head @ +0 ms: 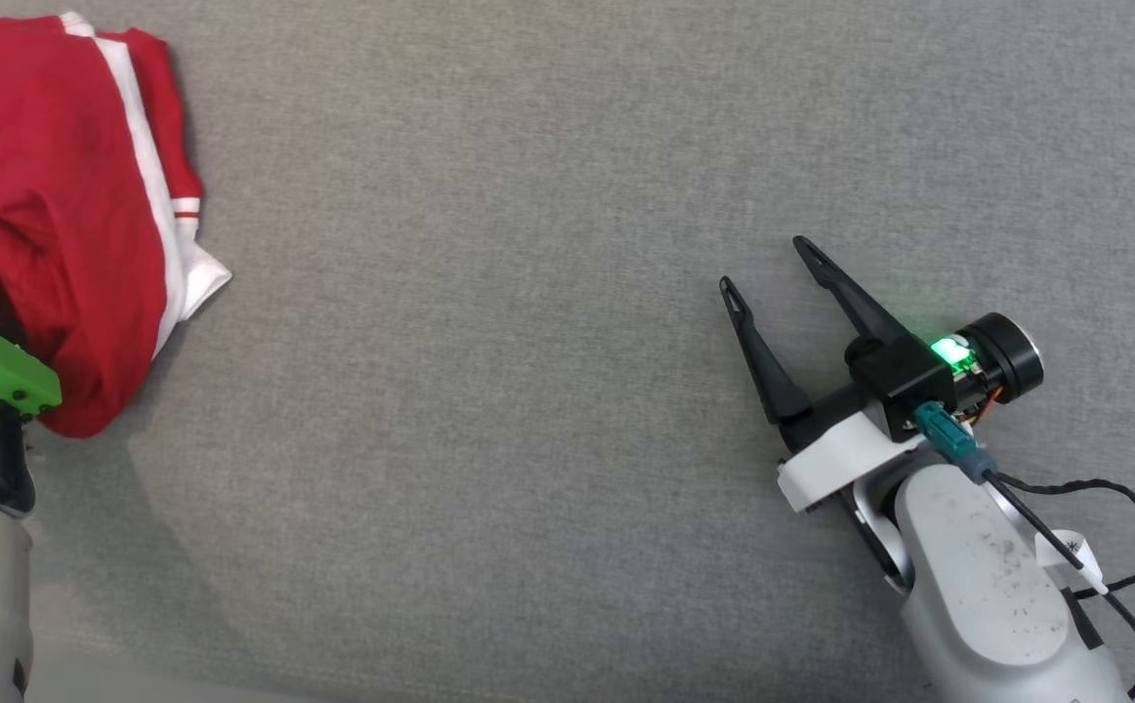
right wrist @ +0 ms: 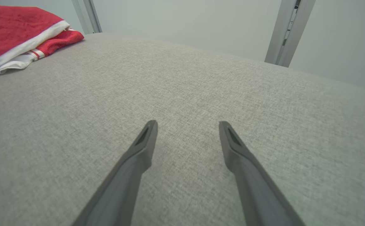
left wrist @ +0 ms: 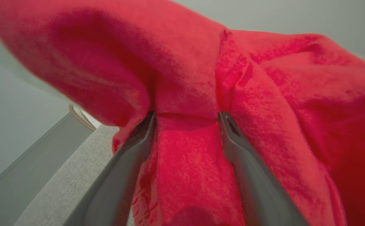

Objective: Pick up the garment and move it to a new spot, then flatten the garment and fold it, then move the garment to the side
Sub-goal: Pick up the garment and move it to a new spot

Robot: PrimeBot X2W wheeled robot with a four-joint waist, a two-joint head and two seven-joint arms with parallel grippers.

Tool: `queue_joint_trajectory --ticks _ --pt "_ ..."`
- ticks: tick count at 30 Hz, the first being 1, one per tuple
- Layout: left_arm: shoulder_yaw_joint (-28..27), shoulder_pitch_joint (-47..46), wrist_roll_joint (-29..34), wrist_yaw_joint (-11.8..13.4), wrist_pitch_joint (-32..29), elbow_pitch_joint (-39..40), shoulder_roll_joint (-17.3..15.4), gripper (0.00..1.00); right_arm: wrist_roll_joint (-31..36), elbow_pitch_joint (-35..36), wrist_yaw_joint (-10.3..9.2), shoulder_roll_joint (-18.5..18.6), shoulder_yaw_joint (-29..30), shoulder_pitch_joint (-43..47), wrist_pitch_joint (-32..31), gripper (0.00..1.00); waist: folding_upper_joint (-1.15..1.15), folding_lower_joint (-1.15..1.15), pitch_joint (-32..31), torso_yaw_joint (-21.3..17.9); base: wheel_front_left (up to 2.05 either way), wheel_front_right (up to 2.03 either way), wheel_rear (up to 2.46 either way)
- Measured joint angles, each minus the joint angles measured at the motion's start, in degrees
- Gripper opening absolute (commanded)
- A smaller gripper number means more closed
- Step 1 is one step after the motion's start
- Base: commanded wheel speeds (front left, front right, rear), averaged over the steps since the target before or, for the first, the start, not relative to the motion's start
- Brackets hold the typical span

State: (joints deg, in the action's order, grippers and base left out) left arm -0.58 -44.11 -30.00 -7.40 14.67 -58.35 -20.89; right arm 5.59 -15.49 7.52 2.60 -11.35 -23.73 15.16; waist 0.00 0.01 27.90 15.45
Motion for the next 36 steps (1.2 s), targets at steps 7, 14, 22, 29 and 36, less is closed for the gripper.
queue_joint_trajectory --ticks 7,14,22,29,36 --pt "4.2 -0.1 -4.4 0.0 0.3 -3.1 -0.7 0.00 -1.3 0.1 0.01 0.0 1.6 1.4 0.0 1.00 0.00 0.00 -0.1 -3.3 0.00 0.00 0.00" --pt "2.1 2.0 -1.5 0.0 0.4 9.3 -3.8 0.00 -3.7 0.0 0.01 0.2 3.0 5.3 0.0 1.00 0.00 0.00 -4.4 -4.4 0.00 0.00 0.00" --pt "0.5 5.9 5.4 0.0 0.4 29.7 -0.4 0.00 -6.5 0.5 0.01 0.2 3.3 9.7 0.0 1.00 0.00 -0.01 -10.7 -6.9 0.00 0.00 0.00" --pt "8.3 8.6 5.0 0.0 0.5 38.1 5.3 0.00 -8.3 0.7 0.01 0.2 2.4 11.5 0.0 1.00 0.00 -0.01 -13.6 -12.3 0.00 0.00 0.00" --pt "18.8 10.1 2.8 0.0 0.5 38.7 10.6 0.00 -9.7 1.2 0.01 0.2 1.2 12.8 0.0 1.00 0.00 -0.01 -15.3 -19.0 0.00 0.00 0.00"
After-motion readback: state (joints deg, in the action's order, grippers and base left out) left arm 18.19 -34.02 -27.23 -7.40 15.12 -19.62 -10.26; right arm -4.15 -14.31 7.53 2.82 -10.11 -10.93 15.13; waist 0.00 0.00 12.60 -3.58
